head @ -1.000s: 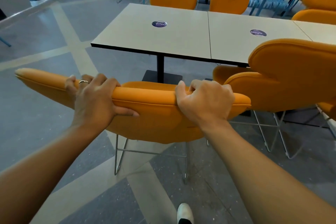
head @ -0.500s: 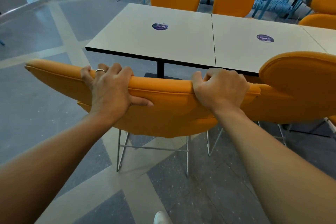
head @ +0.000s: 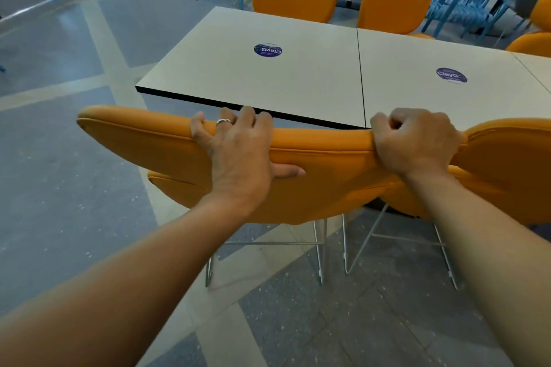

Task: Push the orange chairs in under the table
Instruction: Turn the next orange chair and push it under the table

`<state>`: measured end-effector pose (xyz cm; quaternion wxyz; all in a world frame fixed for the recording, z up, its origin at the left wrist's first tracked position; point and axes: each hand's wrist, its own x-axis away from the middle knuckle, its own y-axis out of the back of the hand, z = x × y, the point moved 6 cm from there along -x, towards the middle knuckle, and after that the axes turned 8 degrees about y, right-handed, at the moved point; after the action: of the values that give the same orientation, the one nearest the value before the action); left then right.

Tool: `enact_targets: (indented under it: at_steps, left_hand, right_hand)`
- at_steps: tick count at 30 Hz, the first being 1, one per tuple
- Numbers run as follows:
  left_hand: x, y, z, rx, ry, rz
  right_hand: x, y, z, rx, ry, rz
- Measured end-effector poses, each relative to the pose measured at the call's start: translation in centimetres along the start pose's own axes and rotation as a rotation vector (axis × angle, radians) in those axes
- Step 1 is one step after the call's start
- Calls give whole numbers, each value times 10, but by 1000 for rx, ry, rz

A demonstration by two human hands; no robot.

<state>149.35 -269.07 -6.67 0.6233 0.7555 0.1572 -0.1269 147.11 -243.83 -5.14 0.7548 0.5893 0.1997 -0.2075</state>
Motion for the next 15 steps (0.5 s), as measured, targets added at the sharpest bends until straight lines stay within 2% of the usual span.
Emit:
enact_targets:
  at_steps: [4, 9, 12, 15]
  left_hand:
    - [5, -3, -7, -5, -8, 20]
    - [8, 5, -5, -28, -58, 124]
    - [1, 11, 12, 17, -90, 206]
    - [-8, 16, 45, -74, -58, 260]
  right_hand:
    - [2, -1, -6, -6, 12, -6]
    - [6, -3, -7, -20, 18, 35]
    - [8, -5, -3, -6, 34, 94]
    - [15, -6, 19, 31, 141, 195]
